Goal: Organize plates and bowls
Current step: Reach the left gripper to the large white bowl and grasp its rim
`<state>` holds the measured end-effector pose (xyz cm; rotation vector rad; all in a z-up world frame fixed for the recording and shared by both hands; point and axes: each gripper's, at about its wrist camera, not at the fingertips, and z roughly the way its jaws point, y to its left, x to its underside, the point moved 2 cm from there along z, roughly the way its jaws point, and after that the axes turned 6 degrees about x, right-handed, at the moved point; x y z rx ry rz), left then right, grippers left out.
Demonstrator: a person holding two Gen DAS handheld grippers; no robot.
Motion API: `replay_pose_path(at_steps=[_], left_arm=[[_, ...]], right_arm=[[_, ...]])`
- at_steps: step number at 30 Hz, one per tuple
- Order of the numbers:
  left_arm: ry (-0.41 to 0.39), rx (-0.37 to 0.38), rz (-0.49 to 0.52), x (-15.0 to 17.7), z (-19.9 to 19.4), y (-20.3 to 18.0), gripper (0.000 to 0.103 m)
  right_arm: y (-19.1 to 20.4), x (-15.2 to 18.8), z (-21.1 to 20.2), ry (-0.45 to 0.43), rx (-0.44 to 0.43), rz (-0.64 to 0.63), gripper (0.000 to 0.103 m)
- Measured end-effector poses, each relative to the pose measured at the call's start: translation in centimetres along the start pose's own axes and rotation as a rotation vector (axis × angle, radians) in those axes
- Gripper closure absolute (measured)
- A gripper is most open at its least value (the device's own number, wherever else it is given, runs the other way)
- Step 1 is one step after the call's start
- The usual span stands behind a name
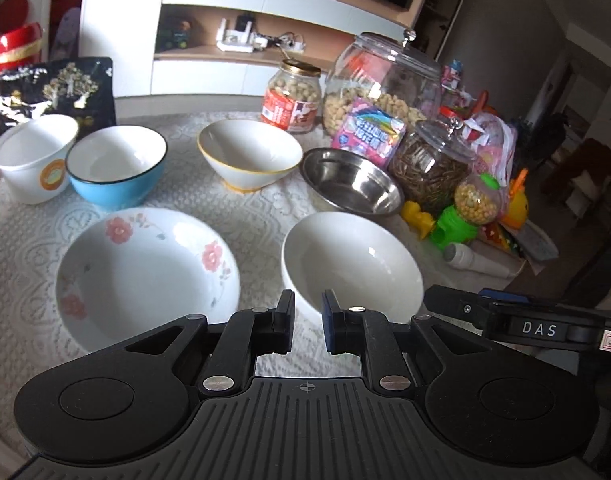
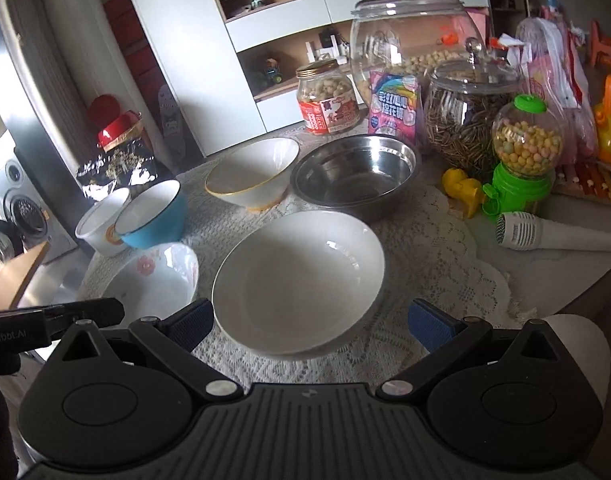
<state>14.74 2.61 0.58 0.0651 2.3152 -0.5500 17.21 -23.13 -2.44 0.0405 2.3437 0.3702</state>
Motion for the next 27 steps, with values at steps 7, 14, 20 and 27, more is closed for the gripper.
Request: replay_pose_path(at_steps=[7, 14, 20, 27], left_arm=[[-0.024, 0.035, 0.022, -4.3, 5.2, 2.5, 0.086], [0.136, 0.082, 0.011, -6.1, 12.2, 4.0, 0.086], [0.217, 0.103, 0.034, -8.9, 15.8, 4.4, 0.086], [0.252, 0.119, -0.011, -8.6, 16.0, 7.6, 0.086]], right_arm=[[-4.4, -2.5, 8.2, 0.158, -0.074, 0.123, 0.0], [-4.9, -2.2, 13.0, 0.296, -0.107, 0.159, 0.0], [-5.2, -2.6, 14.2, 0.363, -0.092, 0.187, 0.0], [-2.8, -2.9, 14.9, 0.432, -0.015, 0.032, 0.0]])
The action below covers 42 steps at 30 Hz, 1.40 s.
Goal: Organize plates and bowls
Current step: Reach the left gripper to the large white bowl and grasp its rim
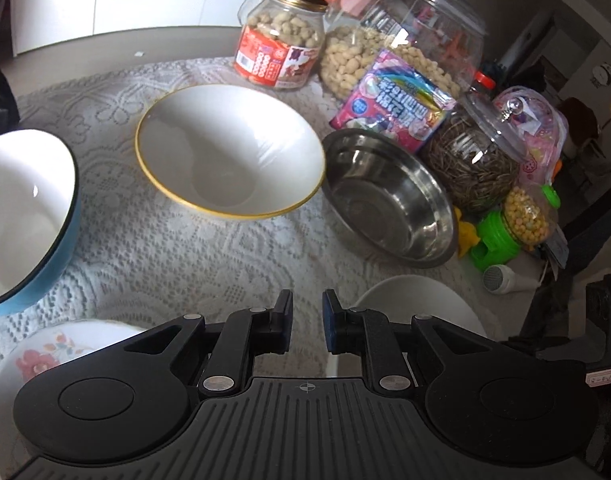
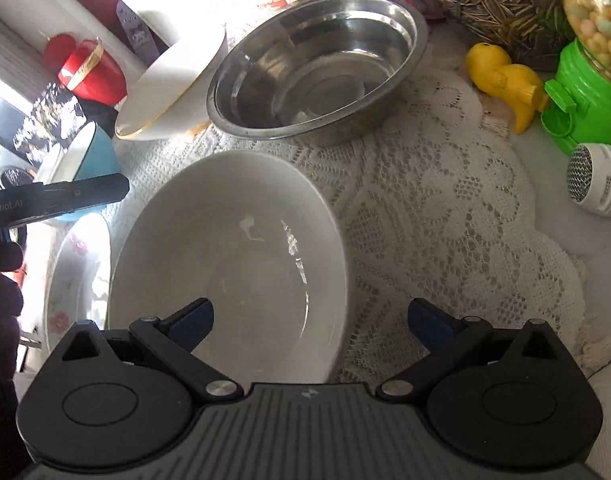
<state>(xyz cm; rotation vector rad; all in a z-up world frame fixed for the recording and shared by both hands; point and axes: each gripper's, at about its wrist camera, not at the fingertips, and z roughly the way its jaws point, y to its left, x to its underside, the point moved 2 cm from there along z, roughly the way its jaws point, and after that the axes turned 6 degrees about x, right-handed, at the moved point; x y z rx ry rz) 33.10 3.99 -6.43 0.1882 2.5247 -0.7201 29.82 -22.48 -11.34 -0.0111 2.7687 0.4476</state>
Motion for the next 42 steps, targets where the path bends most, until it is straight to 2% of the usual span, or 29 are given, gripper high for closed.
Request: replay_pose_path(at_steps=[3, 7, 8, 14, 16, 18, 20, 22, 23, 25, 26, 29, 31, 33, 37, 42], left_arm=[[0.032, 0.024, -0.055, 0.7, 0.2, 1.4, 0.086], [0.059, 0.068, -0.072, 1.1, 0.5, 1.3, 0.086], [0.06, 0.082, -0.065, 1.1, 0.6, 1.1, 0.087], [0.024, 0.037, 0.041, 1.4, 0.6, -0.5, 0.087], [0.031, 0.018, 0.071, 1.6, 0.8, -0.8, 0.087], [0.013, 0.032, 0.052, 1.5, 0.5, -0.5, 0.087], [-0.057, 0.063, 0.028, 0.9, -1.0, -0.2, 0.087], [-0.105, 0.109, 0.041, 0.4, -2.3, -0.6, 0.087], [-0.105, 0.134, 0.054, 0.4, -2.6, -0.9, 0.087], [-0.059, 0.185, 0.109, 0.8, -2.3, -2.1, 0.086], [-0.037, 0.184, 0.141, 1.2, -1.9, -2.7, 0.086], [0.006, 0.139, 0.227, 2.4, -0.7, -4.1, 0.086], [0.012, 0.112, 0.236, 3.0, -0.1, -4.1, 0.086], [0.004, 0.076, 0.227, 3.1, 0.1, -3.7, 0.088], [0.004, 0.083, 0.208, 3.0, 0.2, -3.3, 0.089], [-0.097, 0.142, 0.236, 2.3, -2.1, -4.2, 0.086]], right_arm=[[0.4, 0.1, 0.0, 0.008, 0.022, -0.027, 0.0], [-0.3, 0.1, -0.2, 0.005, -0.01, 0.004, 0.0], [-0.5, 0.2, -0.2, -0.005, -0.015, 0.005, 0.0], [-0.7, 0.7, -0.4, -0.049, -0.03, 0.027, 0.0], [-0.4, 0.8, -0.3, -0.046, -0.022, -0.015, 0.0], [-0.1, 0.9, -0.3, -0.063, -0.015, -0.051, 0.0], [0.1, 1.4, -0.4, -0.093, -0.003, -0.061, 0.001], [0.4, 1.8, -0.7, -0.124, -0.002, -0.083, 0.008], [0.6, 2.0, -1.0, -0.143, 0.0, -0.094, 0.008], [1.2, 2.2, -1.9, -0.204, 0.042, -0.132, 0.009], [1.6, 2.3, -2.3, -0.239, 0.078, -0.152, 0.009], [2.3, 2.2, -3.2, -0.324, 0.196, -0.201, 0.009], [2.2, 2.0, -3.4, -0.346, 0.237, -0.209, 0.01], [2.0, 1.9, -3.4, -0.351, 0.258, -0.211, 0.012], [1.8, 1.8, -3.4, -0.343, 0.254, -0.196, 0.019], [1.8, 2.1, -3.4, -0.335, 0.243, -0.192, 0.022]])
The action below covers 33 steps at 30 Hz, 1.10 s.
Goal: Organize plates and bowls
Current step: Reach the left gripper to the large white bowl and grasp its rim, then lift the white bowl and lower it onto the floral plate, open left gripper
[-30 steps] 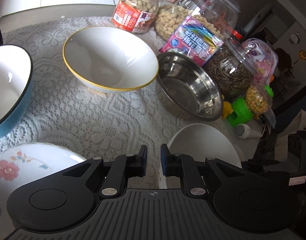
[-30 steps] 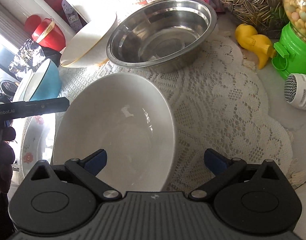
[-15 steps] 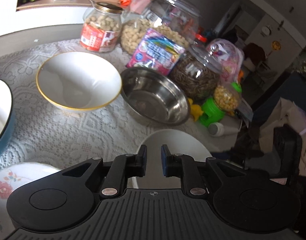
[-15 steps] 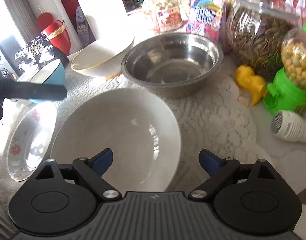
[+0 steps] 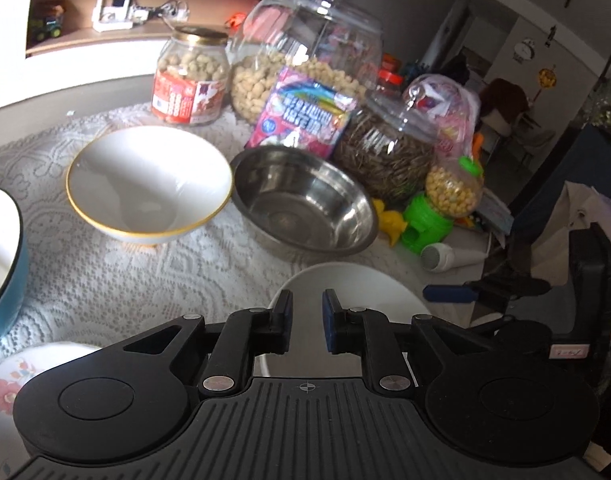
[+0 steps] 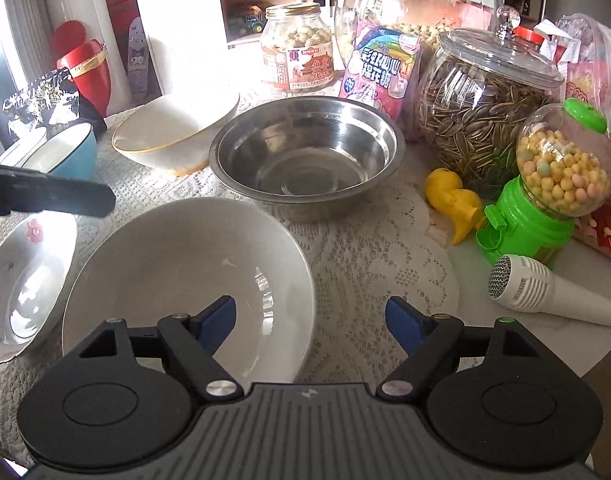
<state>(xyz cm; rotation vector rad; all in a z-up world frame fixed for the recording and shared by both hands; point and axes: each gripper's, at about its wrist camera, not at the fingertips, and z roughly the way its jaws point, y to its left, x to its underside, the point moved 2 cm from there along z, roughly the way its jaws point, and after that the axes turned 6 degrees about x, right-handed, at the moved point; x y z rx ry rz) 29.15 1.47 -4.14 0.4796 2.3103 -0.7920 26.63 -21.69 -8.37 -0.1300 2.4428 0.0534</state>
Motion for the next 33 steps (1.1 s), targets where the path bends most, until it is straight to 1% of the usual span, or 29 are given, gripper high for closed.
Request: replay_pose_path(at_steps=[1, 3, 4, 6, 8, 12, 16, 19, 21, 23, 25, 28, 30, 33], left_arm=[[0.003, -0.024, 0.018, -0.1, 0.0, -0.3, 0.086], [0.028, -0.094, 0.056, 0.1, 0.5, -0.5, 0.085], [0.05, -0.125, 0.06, 0.3, 1.1, -0.2, 0.085], [0.081, -0.151, 0.039, 0.7, 1.8, 0.3, 0.085], [0.102, -0.149, 0.005, 1.1, 2.3, 1.1, 0.084], [0.132, -0.11, -0.059, 2.0, 3.3, 2.0, 0.084], [0.197, -0.069, -0.124, 3.3, 5.1, 2.3, 0.084], [0.193, -0.087, -0.099, 3.6, 5.3, 1.7, 0.081], [0.192, -0.082, -0.103, 3.5, 5.2, 1.4, 0.075], [0.199, -0.103, -0.09, 3.6, 5.4, 1.1, 0.075], [0.209, -0.147, -0.067, 3.9, 5.7, 0.5, 0.076], [0.198, -0.214, -0.028, 4.6, 5.9, -0.6, 0.074], [0.2, -0.216, -0.024, 4.8, 5.8, -0.9, 0.069], [0.221, -0.182, -0.081, 4.8, 5.3, -0.5, 0.069]], right_arm=[[0.1, 0.1, 0.0, 0.0, 0.001, -0.002, 0.025], [0.2, 0.0, -0.1, 0.0, -0.001, -0.006, 0.027], [0.3, 0.0, -0.1, 0.0, -0.001, -0.006, 0.027], [0.4, 0.0, 0.0, 0.004, 0.001, -0.006, 0.03], [0.4, 0.1, 0.1, 0.017, -0.011, -0.004, 0.033], [0.4, 0.4, 1.0, 0.063, -0.036, 0.022, 0.04], [0.1, 0.7, 1.8, 0.117, -0.089, 0.086, 0.047], [0.0, 1.1, 2.3, 0.15, -0.135, 0.124, 0.05], [0.3, 1.3, 2.2, 0.142, -0.124, 0.118, 0.05], [0.8, 1.4, 2.1, 0.137, -0.12, 0.105, 0.052], [1.4, 1.5, 2.0, 0.13, -0.109, 0.089, 0.056], [2.0, 1.5, 1.8, 0.112, -0.073, 0.074, 0.056], [2.0, 1.4, 1.6, 0.109, -0.062, 0.082, 0.058], [2.2, 1.4, 1.0, 0.093, -0.045, 0.079, 0.058]])
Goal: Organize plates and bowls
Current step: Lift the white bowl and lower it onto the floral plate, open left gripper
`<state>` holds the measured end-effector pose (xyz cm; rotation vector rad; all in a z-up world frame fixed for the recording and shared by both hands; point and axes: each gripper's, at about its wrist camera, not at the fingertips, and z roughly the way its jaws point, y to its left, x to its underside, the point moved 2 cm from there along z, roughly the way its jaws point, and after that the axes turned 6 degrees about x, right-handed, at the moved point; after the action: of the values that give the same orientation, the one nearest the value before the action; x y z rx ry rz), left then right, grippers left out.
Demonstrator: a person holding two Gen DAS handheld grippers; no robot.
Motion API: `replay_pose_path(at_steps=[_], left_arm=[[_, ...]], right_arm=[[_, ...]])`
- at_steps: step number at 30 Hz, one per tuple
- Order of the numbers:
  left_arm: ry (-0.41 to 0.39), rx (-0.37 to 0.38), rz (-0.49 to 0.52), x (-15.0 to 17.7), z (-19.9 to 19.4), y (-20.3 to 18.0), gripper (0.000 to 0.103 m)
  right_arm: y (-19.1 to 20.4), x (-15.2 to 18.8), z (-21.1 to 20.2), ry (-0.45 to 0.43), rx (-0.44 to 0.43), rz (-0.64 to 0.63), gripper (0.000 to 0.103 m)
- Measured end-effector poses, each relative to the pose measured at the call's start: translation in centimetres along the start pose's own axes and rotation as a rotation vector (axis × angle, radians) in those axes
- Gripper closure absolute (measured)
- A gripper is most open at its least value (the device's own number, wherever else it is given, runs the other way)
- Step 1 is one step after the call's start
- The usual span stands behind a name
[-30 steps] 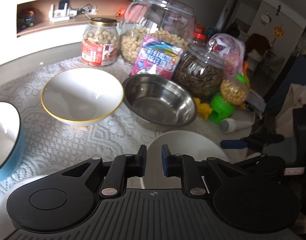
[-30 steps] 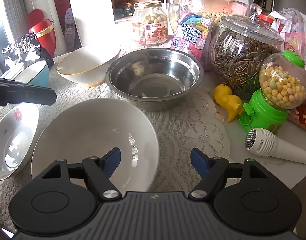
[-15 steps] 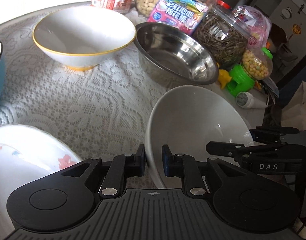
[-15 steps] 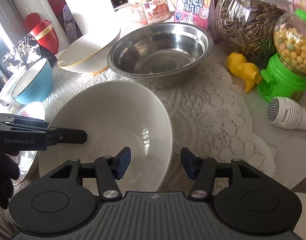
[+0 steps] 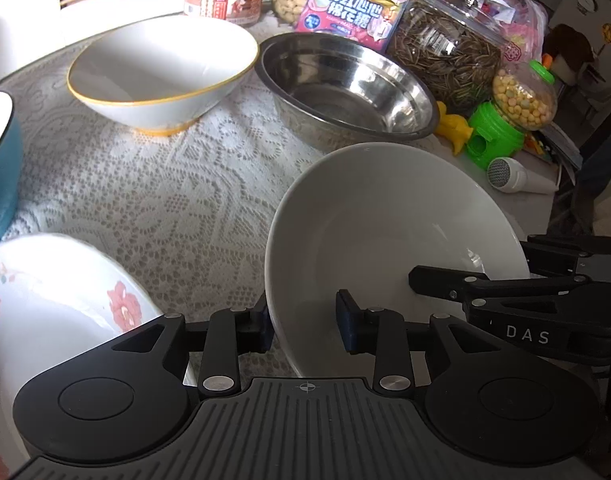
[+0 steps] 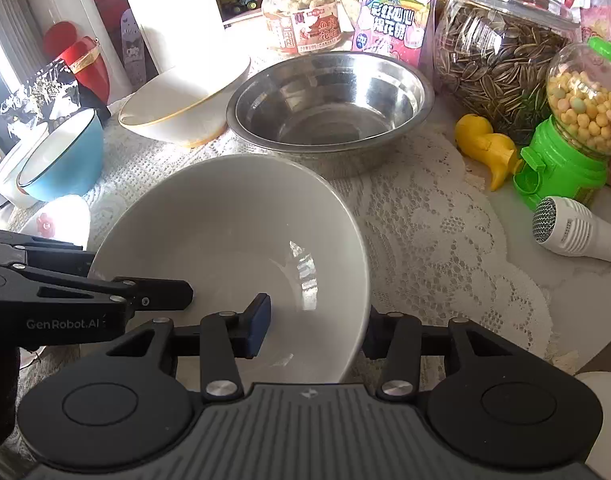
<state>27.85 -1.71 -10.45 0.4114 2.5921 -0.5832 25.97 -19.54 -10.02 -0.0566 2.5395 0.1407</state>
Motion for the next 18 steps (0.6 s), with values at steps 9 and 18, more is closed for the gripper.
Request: replay_pose_path(at_steps=[9, 18], left_arm=[[0.009, 0.029, -0.07, 0.7, -2.4, 0.4, 0.069], [-0.212, -0.12, -0.223, 2.2, -12.7, 5.2, 0.069]], right_arm=[[1.1, -1.1, -2.8, -0.038, -0.013, 0.034, 0.058], [8.5, -3.5, -3.4, -0.018, -0.218, -0.062, 0.058]])
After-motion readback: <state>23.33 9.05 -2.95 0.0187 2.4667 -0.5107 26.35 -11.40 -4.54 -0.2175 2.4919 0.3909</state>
